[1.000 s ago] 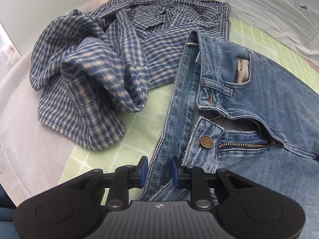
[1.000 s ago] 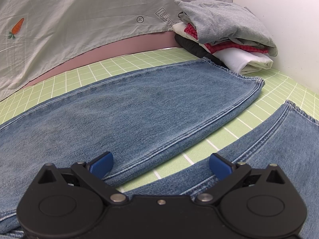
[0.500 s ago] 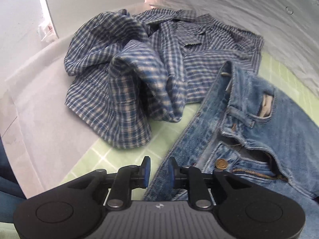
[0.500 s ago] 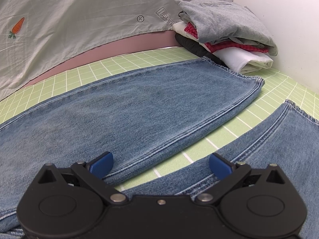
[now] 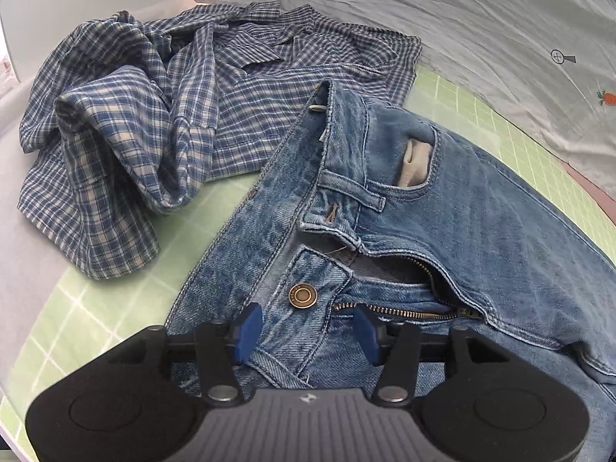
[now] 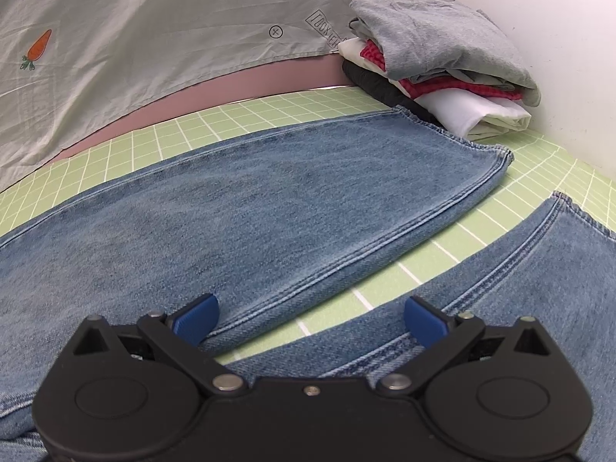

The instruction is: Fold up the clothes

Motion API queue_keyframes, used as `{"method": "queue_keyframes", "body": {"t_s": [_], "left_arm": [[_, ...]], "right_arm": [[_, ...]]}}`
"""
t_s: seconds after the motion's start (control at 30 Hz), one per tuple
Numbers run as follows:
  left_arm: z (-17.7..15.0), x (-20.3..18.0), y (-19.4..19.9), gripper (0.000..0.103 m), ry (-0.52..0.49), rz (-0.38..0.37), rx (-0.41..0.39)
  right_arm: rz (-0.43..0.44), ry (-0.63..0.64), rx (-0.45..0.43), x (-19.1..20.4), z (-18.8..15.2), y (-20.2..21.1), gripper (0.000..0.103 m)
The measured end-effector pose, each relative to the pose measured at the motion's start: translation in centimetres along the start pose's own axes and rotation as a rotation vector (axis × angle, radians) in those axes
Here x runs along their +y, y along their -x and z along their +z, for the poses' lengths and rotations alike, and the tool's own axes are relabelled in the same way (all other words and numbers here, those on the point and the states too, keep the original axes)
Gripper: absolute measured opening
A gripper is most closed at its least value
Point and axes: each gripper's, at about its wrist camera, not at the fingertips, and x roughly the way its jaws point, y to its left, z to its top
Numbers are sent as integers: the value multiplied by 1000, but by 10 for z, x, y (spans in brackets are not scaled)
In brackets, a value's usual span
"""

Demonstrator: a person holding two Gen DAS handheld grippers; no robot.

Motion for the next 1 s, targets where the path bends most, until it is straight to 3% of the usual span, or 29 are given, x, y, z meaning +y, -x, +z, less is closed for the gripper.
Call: {"method": "queue_keyframes", "body": {"t_s": [0.13, 0.27, 0.3, 0.53, 0.7, 0.77, 0.9, 1.0], "left_arm": [[1, 4, -1, 26, 33, 4, -15], [0, -1, 4, 20, -1, 36, -44], [0, -6, 9, 4, -28, 74, -66], [8, -5, 30, 7, -22, 134, -146], [2, 13, 5, 7, 115, 135, -91], [1, 12, 4, 8, 112, 139, -94], [4, 8, 6, 16, 90, 163, -78], [5, 6, 15, 34, 95, 161, -86]], "right_arm": [[-12, 3, 28, 1, 4, 0, 103], [-23, 6, 63, 3, 9, 0, 103], [-24, 6, 70, 3, 9, -1, 103], [-27, 59, 110, 7, 15, 2, 103], [-12, 79, 113, 10, 12, 7, 103], [-6, 80, 114, 10, 12, 8, 103], [3, 86, 110, 8, 11, 10, 103], [14, 119, 92, 7, 7, 15, 103]]}}
